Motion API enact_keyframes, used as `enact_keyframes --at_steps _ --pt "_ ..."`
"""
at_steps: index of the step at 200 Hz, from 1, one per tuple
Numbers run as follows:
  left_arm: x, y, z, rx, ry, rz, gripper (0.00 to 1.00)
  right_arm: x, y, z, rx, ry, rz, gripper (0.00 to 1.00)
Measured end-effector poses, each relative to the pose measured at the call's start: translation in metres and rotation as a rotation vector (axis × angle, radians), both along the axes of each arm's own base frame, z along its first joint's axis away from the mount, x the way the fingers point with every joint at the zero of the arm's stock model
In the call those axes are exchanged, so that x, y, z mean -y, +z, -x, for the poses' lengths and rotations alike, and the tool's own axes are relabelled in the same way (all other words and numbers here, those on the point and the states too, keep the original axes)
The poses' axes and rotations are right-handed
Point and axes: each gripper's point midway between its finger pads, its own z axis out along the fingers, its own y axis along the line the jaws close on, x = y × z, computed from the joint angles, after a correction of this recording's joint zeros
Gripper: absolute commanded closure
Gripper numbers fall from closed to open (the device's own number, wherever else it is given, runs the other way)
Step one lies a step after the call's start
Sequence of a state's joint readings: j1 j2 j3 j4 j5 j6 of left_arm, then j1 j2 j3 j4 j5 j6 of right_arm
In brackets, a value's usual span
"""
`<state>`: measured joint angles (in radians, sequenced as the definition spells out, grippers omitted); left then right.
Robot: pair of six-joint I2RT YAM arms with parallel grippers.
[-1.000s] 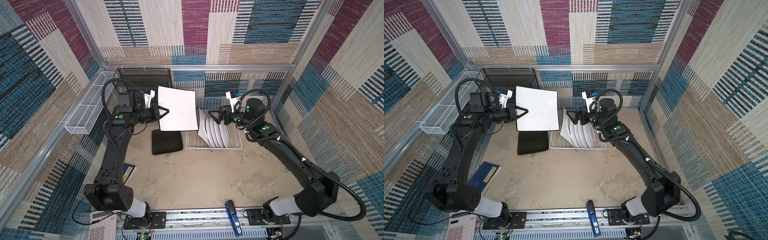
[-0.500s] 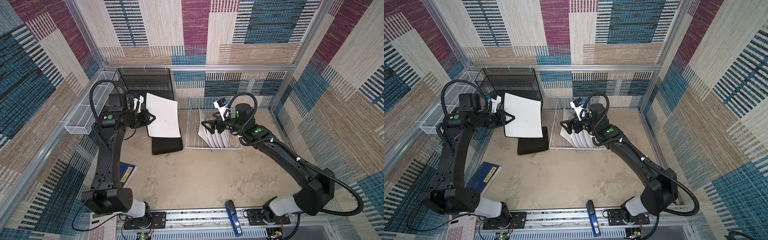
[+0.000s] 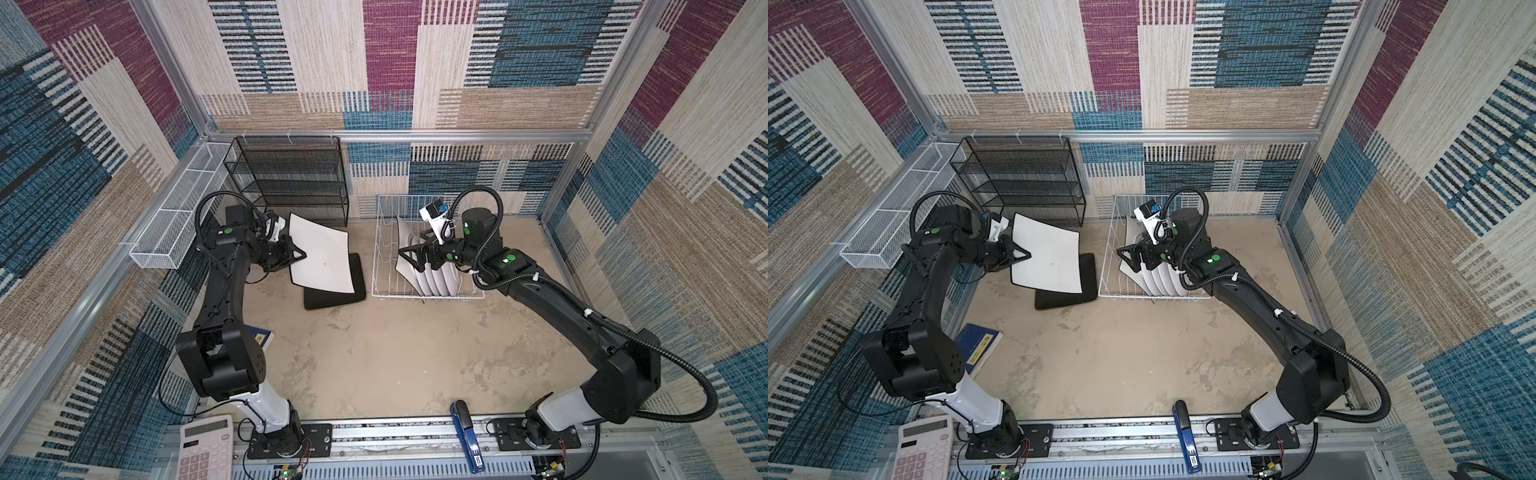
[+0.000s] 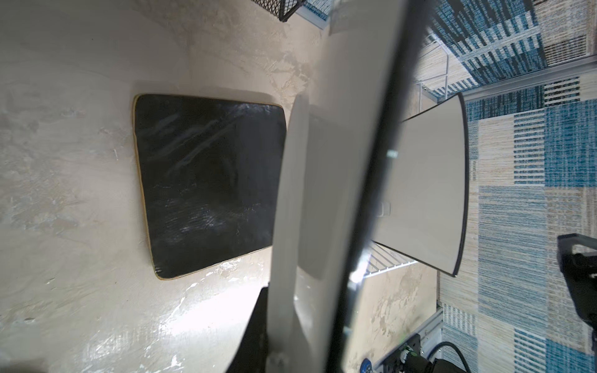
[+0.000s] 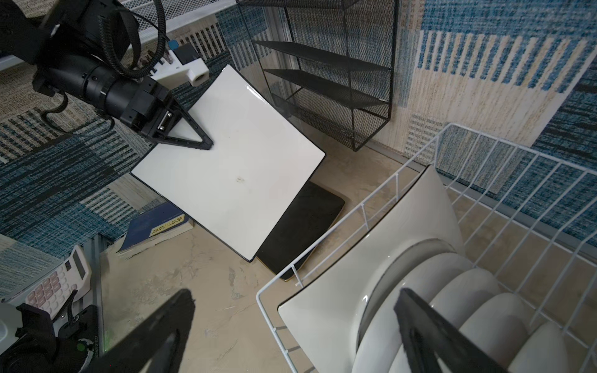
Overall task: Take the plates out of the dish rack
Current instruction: 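Lower the white plate flat onto the dark plate with the left gripper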
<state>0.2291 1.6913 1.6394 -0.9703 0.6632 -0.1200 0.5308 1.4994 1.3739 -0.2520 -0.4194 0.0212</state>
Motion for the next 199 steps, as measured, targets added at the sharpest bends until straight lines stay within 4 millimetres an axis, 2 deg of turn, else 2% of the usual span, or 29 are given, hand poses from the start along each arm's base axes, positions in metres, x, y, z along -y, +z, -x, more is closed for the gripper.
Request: enact_keyframes --at_steps 33,97,199 --pt "-0.001 -0.016 -0.012 -0.009 -0.023 0.062 1.00 0.000 0.000 0.000 -0.001 0.000 0.000 0.01" --pt "-0.004 -0.065 -0.032 -0.089 -0.049 0.168 1.00 0.001 -0.002 0.002 -0.015 -0.001 0.003 0.01" --pt "-0.003 -0.104 -0.045 -0.151 -0.061 0.267 1.00 0.002 -0.006 0.008 -0.037 -0.005 -0.005 0.01"
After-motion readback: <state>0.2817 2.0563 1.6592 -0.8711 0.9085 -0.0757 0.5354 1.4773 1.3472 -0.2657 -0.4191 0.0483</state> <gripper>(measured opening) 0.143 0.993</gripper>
